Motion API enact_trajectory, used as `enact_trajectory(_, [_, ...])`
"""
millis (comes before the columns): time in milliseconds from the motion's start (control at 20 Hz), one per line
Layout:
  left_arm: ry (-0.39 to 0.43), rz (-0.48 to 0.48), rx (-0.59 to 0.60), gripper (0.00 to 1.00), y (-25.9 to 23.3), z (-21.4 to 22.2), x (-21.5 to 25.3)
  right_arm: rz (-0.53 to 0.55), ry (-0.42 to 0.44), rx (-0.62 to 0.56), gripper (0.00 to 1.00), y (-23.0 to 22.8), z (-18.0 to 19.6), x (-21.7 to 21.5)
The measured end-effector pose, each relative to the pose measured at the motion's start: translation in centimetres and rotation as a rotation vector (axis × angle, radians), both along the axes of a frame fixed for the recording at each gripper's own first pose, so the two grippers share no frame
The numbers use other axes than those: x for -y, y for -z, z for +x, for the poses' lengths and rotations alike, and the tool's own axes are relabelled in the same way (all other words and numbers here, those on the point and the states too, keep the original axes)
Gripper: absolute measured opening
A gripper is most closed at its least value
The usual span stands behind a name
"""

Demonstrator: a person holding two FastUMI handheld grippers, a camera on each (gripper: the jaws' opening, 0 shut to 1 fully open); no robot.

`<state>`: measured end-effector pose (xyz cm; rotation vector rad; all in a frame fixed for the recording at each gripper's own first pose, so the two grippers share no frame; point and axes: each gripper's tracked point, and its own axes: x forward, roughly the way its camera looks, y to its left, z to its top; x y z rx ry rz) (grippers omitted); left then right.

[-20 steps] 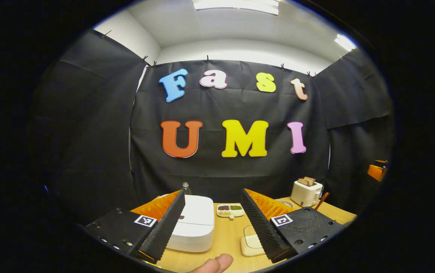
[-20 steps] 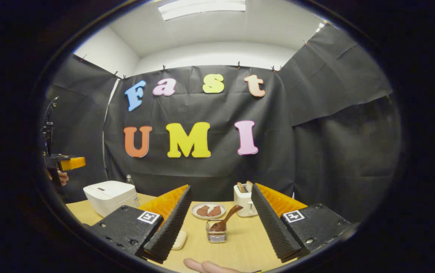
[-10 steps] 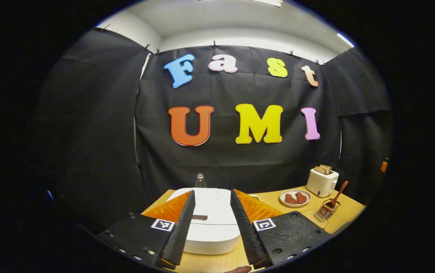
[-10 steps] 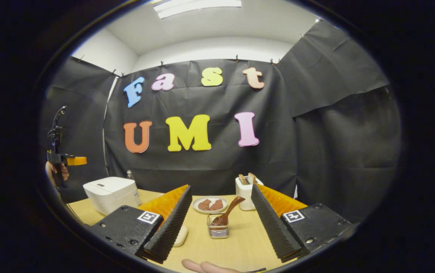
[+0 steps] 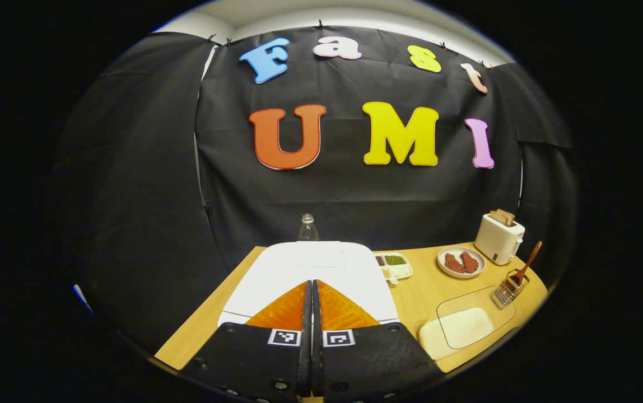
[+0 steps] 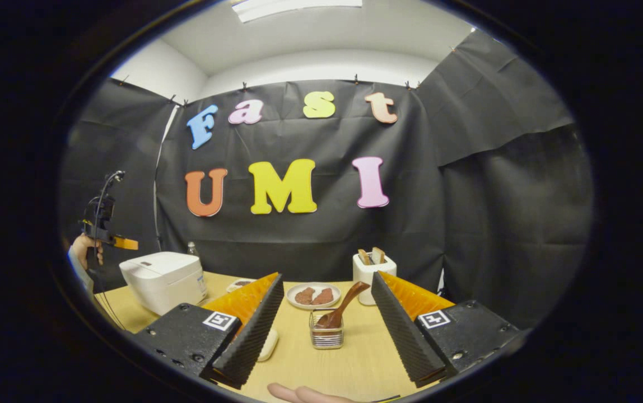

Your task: Close the left gripper, press the button to open the rice cooker; take a wooden spoon from the chopstick holder with the right hand, scoop a spoonful of rice and pour it into the rice cooker, then put the wooden spoon back into the chopstick holder.

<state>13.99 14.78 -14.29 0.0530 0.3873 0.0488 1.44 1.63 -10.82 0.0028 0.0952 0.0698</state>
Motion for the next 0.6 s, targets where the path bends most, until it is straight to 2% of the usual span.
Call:
enact_trajectory(100, [-0.021,-0.006,-0.041,0.01,1.4,0.8,-0.8,-0.005,-0.003,-0.026,0.96,1.1,0.6,-0.2])
enact_trajectory(150, [-0.025,-0.017,-0.056,0.02,2.0,1.0,-0.9,-0.007,-0.004,-0.038,1.0,1.7,0.9,-0.3])
enact_trajectory(500, [-0.026,-0.007,-0.104,0.02,3.9,1.8,-0.8,0.014,0.003,-0.1,1.0,4.1,2.3,-0.2])
enact_trajectory(550, [-0.04,0.002,-0.124,0.02,4.4,1.6,-1.1,0.014,0.005,-0.1,0.96,4.1,2.4,-0.1])
enact_trajectory(600, [-0.051,0.008,-0.141,0.03,4.8,1.5,-1.3,0.016,0.007,-0.098,1.0,4.1,2.3,-0.1])
